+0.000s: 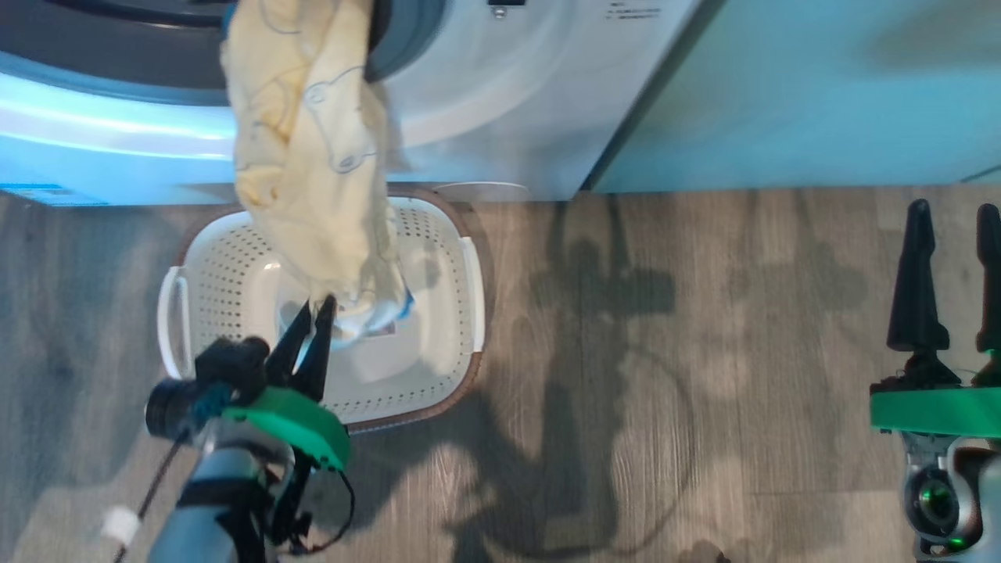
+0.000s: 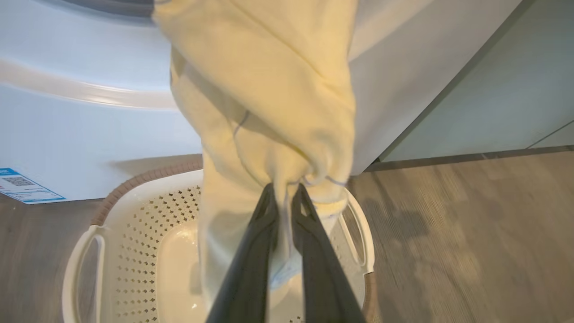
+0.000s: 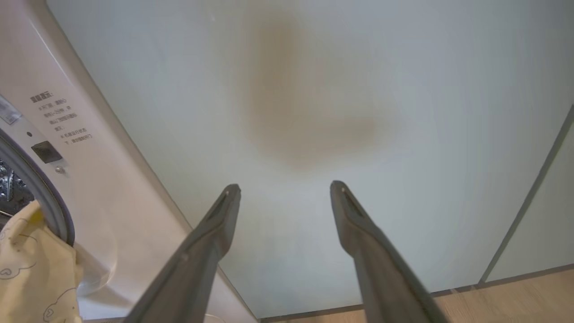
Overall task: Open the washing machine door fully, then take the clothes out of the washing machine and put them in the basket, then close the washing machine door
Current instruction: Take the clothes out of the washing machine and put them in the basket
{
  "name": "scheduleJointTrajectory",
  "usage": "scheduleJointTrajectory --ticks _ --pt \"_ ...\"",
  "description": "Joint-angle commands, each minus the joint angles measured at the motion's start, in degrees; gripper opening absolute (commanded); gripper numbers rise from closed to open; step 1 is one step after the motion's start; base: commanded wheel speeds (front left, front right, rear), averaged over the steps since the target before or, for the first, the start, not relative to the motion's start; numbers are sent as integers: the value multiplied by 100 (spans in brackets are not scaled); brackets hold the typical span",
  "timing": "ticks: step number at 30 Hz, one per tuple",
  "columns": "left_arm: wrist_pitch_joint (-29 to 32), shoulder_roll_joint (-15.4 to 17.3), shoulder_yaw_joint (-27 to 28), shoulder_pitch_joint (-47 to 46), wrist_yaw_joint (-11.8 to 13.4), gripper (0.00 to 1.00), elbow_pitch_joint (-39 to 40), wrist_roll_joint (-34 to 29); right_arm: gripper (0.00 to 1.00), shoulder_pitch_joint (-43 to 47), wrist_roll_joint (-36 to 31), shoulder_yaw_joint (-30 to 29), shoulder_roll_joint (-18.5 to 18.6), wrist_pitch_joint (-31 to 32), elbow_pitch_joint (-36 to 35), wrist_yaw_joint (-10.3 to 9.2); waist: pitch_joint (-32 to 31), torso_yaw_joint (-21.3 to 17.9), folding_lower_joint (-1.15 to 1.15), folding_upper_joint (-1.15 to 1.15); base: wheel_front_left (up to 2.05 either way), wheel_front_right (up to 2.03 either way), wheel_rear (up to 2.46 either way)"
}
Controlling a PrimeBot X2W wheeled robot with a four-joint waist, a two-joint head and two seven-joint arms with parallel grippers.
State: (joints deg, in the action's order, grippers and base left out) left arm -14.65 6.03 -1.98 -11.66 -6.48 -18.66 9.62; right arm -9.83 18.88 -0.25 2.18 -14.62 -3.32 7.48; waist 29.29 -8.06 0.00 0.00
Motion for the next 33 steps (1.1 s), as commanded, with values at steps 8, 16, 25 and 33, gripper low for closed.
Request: scheduleJointTrajectory --ticks 8,16,25,33 --pt "-34 222 -37 -1173 -90 0 -2101 241 100 -162 178 110 70 -38 -166 1 215 -285 0 0 0 0 0" --pt "-31 251 -473 -2150 -99 61 -3532 738 100 -202 265 108 70 -38 -177 1 333 -438 0 0 0 0 0" --pt "-34 272 -647 -2212 -100 100 -3522 901 100 -198 273 52 70 -38 -165 1 293 -366 0 0 0 0 0" --pt "-34 289 -410 -1753 -49 100 -2691 727 100 -181 70 -12 70 -38 -169 1 120 -71 0 0 0 0 0"
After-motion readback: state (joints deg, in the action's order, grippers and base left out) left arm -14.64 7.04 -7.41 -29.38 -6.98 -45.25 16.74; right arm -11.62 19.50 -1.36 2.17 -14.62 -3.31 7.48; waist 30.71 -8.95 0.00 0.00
